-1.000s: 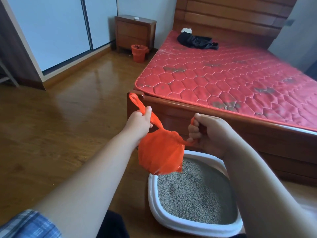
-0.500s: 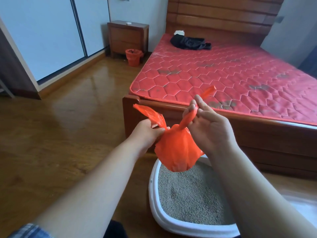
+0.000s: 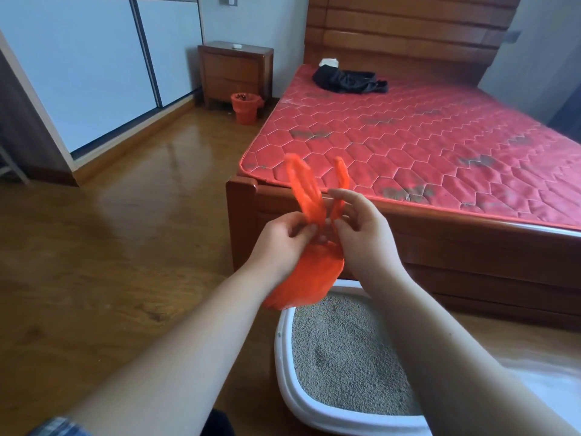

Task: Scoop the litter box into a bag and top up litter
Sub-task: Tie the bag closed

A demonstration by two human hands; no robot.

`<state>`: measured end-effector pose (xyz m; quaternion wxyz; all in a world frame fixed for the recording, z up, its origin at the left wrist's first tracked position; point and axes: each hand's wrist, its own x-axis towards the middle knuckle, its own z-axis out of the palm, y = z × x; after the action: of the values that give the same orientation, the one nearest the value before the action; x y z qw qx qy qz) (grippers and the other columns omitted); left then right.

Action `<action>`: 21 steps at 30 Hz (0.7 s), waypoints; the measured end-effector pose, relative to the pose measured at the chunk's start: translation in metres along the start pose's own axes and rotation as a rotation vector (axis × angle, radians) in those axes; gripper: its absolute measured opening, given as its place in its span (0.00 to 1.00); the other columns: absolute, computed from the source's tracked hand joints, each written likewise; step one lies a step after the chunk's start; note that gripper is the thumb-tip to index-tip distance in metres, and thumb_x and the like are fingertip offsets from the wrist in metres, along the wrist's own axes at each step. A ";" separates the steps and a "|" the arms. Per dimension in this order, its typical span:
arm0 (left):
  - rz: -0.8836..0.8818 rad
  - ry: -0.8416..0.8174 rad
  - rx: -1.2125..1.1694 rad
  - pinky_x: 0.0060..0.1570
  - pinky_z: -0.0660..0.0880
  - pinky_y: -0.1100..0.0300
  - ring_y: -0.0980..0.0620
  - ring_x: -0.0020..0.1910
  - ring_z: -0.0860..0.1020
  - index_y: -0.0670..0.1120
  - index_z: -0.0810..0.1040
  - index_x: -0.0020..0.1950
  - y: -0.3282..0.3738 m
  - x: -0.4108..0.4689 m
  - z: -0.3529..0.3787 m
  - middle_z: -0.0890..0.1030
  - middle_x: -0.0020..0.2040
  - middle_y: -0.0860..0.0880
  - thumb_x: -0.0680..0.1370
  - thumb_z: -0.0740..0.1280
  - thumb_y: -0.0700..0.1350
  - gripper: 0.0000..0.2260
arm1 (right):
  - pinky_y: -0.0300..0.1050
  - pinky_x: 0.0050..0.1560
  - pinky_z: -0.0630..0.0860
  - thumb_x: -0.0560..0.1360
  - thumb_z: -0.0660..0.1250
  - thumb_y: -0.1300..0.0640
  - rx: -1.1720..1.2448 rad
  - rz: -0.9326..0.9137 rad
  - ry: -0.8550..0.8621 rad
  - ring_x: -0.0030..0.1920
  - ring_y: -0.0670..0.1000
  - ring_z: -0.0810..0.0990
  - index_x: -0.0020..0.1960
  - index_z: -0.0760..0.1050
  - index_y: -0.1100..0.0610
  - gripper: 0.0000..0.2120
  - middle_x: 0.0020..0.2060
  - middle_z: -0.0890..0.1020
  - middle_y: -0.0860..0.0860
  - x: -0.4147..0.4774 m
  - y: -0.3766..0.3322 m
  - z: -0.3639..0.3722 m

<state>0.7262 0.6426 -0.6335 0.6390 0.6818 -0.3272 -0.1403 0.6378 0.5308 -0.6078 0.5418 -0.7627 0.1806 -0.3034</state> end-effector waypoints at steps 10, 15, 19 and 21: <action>-0.174 -0.196 -0.327 0.52 0.76 0.60 0.56 0.49 0.80 0.46 0.78 0.59 0.008 -0.011 0.008 0.82 0.49 0.48 0.84 0.59 0.44 0.09 | 0.46 0.57 0.80 0.77 0.64 0.68 -0.005 -0.056 -0.003 0.53 0.45 0.84 0.59 0.80 0.41 0.23 0.51 0.86 0.45 -0.001 -0.002 0.002; -0.200 -0.204 -0.329 0.62 0.76 0.47 0.47 0.55 0.81 0.48 0.79 0.59 0.007 -0.010 0.013 0.83 0.55 0.43 0.81 0.66 0.42 0.08 | 0.48 0.57 0.77 0.82 0.60 0.64 0.037 -0.008 -0.104 0.51 0.45 0.82 0.62 0.79 0.39 0.21 0.53 0.85 0.45 0.000 -0.002 -0.002; -0.270 -0.020 -0.267 0.63 0.74 0.44 0.45 0.56 0.81 0.47 0.80 0.55 0.003 -0.003 0.006 0.84 0.53 0.44 0.80 0.65 0.46 0.07 | 0.56 0.59 0.80 0.83 0.61 0.61 0.279 0.141 -0.072 0.53 0.51 0.85 0.57 0.76 0.50 0.09 0.52 0.86 0.52 -0.001 -0.002 0.000; -0.296 0.060 -0.226 0.62 0.75 0.46 0.47 0.53 0.81 0.46 0.79 0.56 0.002 0.000 0.004 0.84 0.50 0.45 0.82 0.63 0.44 0.07 | 0.59 0.57 0.80 0.80 0.66 0.53 0.106 0.126 -0.047 0.48 0.50 0.84 0.52 0.75 0.49 0.02 0.48 0.86 0.50 0.001 0.004 0.001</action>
<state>0.7232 0.6393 -0.6320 0.6933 0.6505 -0.1862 -0.2480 0.6399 0.5296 -0.6116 0.6036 -0.7269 0.1991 -0.2601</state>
